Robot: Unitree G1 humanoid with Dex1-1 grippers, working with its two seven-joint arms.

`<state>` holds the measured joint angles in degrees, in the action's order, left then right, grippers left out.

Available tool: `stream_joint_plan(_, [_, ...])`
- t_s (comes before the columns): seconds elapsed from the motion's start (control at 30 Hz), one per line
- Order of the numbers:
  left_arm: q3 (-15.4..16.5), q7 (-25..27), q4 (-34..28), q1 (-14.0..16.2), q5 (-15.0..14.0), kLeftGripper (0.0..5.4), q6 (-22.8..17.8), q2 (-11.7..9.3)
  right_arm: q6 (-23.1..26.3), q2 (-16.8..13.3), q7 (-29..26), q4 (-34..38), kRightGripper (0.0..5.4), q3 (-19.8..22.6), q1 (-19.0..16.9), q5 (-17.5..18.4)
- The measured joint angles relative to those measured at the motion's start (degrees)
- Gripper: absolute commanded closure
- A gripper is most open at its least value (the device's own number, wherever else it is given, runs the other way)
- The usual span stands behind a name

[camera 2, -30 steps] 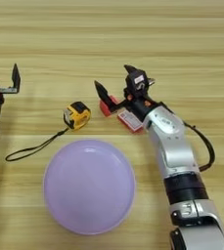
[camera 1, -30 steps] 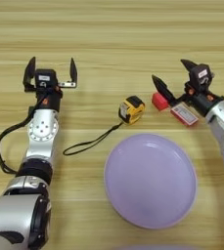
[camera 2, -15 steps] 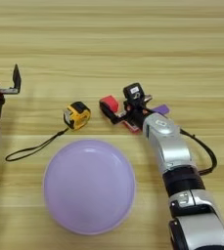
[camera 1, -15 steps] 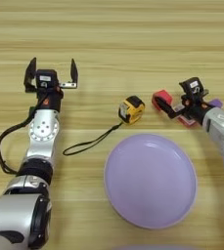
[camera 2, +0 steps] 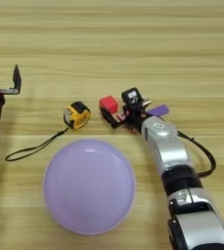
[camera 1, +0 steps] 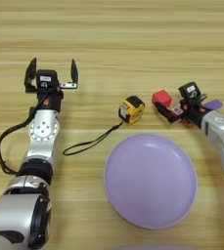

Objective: Move the objects on the table

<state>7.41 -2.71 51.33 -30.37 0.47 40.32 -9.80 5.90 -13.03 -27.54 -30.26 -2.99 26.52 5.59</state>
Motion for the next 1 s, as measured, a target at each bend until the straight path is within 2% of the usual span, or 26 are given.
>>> stream_joint_plan(0.3, [-0.06,0.01,0.00,0.00,0.56,0.03,0.01,0.00,-0.33,0.39,0.18,-1.73,0.00,-0.03,0.19,-1.15])
stream_joint_plan(1.0, [-0.06,0.02,0.00,0.00,1.05,0.00,0.03,0.07,-2.16,1.16,0.58,-6.00,2.58,-0.59,3.02,-2.70])
